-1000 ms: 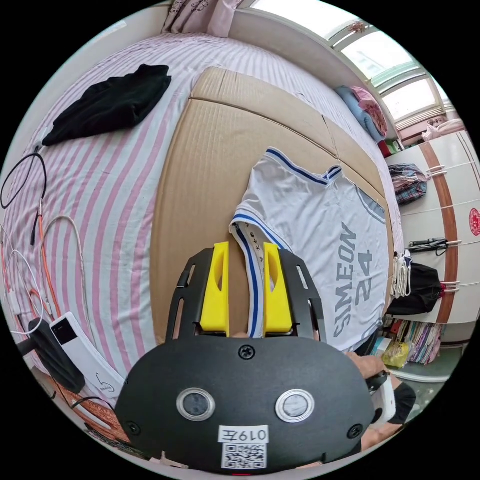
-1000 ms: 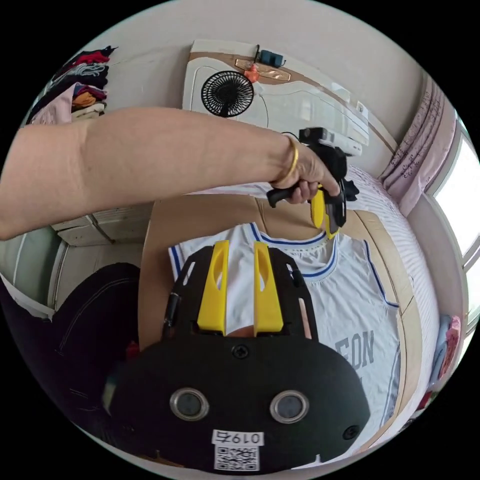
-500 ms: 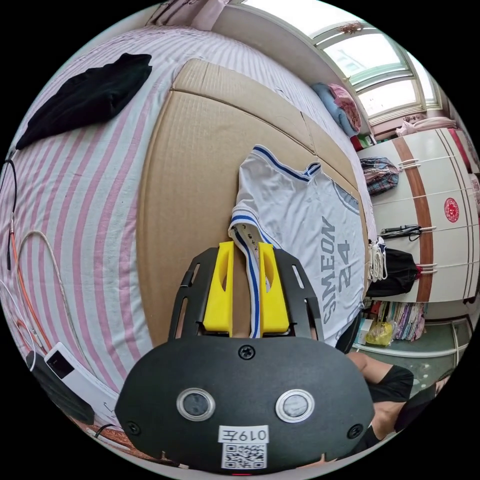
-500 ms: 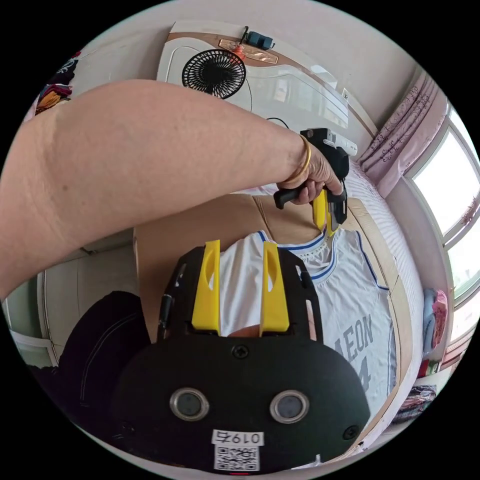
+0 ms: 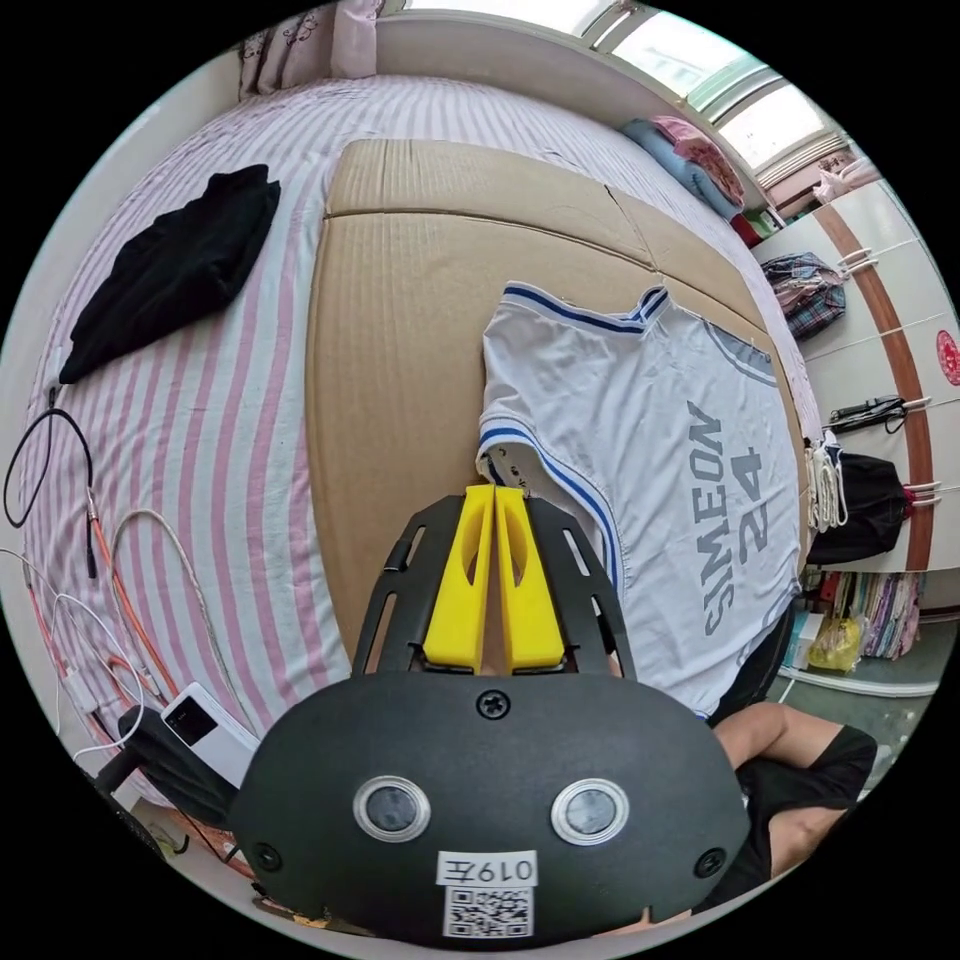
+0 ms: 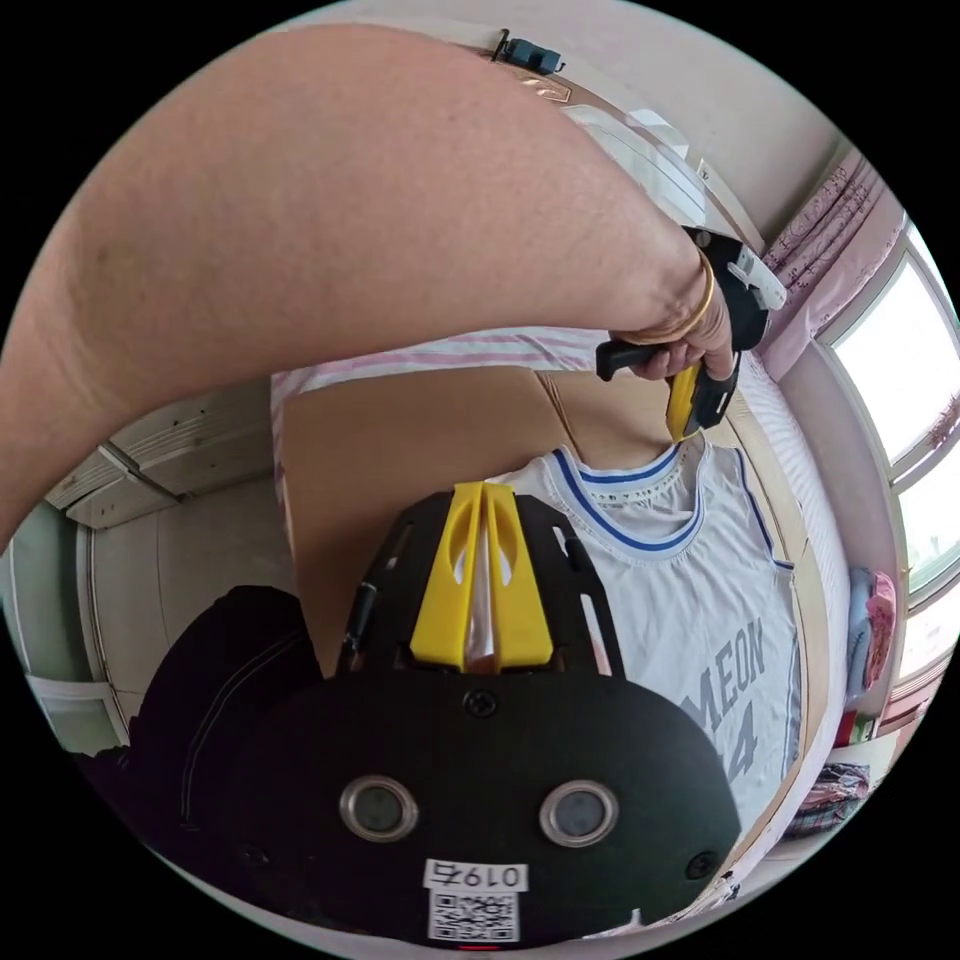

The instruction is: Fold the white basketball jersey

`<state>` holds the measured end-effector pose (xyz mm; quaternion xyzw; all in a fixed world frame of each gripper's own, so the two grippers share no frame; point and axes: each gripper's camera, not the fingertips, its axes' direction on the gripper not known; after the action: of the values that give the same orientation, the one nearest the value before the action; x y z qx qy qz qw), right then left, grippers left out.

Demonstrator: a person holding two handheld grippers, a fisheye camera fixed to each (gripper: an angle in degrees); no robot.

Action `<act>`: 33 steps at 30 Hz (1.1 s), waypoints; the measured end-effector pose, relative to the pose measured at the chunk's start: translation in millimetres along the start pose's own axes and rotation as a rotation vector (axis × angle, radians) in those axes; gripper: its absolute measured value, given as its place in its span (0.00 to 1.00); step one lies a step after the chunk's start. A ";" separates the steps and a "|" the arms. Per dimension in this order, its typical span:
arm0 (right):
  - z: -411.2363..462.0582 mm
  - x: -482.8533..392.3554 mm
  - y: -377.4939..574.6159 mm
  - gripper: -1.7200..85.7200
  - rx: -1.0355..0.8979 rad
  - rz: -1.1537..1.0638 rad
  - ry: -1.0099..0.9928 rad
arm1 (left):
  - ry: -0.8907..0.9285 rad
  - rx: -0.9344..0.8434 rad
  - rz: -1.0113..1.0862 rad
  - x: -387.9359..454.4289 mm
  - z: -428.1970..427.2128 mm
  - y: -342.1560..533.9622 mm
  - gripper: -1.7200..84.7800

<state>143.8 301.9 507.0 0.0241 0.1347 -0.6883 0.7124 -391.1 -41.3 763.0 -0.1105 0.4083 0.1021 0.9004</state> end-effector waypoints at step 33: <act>-133.1 44.7 -40.3 0.09 0.173 -0.107 0.045 | -0.157 -0.042 0.010 -39.3 44.7 18.9 0.03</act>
<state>83.7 285.5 374.9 0.0939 0.0915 -0.7337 0.6667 -389.8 -14.4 819.3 -0.1191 0.3347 0.1237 0.9265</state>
